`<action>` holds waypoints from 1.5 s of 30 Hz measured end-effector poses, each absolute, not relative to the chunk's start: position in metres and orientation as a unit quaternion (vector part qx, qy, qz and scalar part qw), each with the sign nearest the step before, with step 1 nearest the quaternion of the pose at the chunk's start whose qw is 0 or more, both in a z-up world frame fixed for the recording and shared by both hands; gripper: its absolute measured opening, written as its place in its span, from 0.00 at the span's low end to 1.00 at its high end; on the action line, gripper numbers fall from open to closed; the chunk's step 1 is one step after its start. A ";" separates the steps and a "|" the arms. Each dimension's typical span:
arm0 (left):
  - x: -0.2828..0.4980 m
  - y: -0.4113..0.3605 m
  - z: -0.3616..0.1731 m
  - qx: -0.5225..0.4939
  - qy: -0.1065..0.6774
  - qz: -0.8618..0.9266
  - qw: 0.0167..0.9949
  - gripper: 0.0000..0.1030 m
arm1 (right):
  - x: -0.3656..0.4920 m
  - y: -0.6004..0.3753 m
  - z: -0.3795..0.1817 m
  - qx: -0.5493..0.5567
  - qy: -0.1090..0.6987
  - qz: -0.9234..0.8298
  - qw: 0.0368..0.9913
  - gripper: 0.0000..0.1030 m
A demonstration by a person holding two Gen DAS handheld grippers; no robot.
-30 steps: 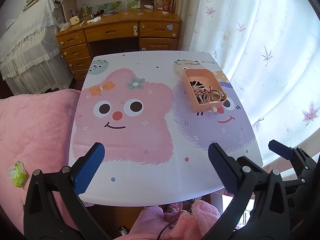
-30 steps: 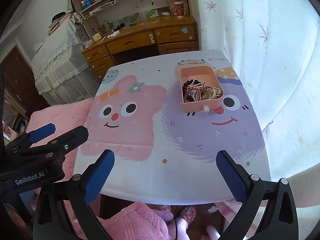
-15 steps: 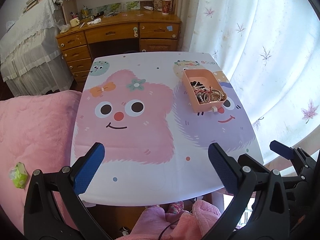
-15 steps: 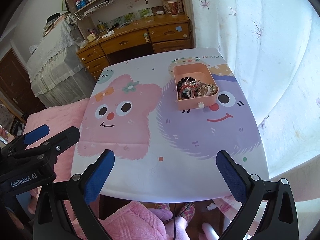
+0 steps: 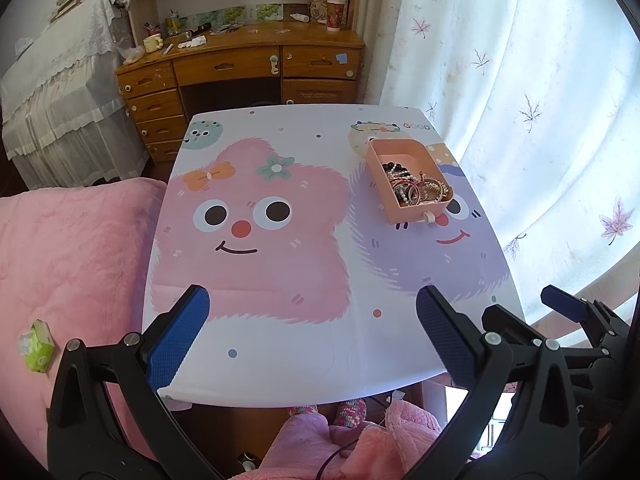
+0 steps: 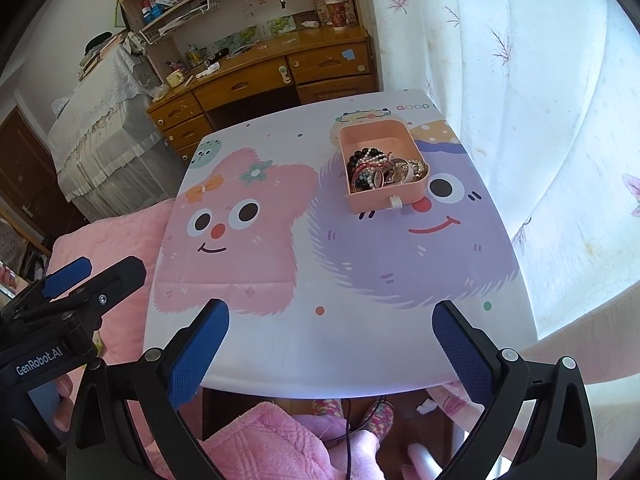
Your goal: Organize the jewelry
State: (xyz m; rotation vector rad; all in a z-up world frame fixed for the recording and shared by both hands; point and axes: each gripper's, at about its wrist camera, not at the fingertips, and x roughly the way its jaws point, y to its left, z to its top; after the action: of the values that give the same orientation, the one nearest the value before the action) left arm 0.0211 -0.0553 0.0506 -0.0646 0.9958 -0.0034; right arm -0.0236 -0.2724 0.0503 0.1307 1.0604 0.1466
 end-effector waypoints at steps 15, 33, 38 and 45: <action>0.012 -0.053 0.051 -0.038 0.477 0.000 0.878 1.00 | -0.031 -0.275 0.048 0.068 0.506 0.060 0.858 1.00; 0.008 -0.044 0.045 -0.046 0.482 0.007 0.875 1.00 | -0.036 -0.267 0.042 0.070 0.512 0.055 0.854 1.00; 0.012 -0.038 0.043 -0.047 0.486 0.008 0.873 1.00 | -0.031 -0.263 0.039 0.073 0.518 0.048 0.851 1.00; 0.020 -0.031 0.039 -0.049 0.487 0.009 0.872 1.00 | -0.024 -0.256 0.037 0.071 0.519 0.037 0.851 1.00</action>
State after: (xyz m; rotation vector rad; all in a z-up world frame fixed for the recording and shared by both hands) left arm 0.0204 -0.0312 0.0389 -0.1021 1.0184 0.0180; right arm -0.0237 -0.2560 0.0370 0.1499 1.0939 0.0783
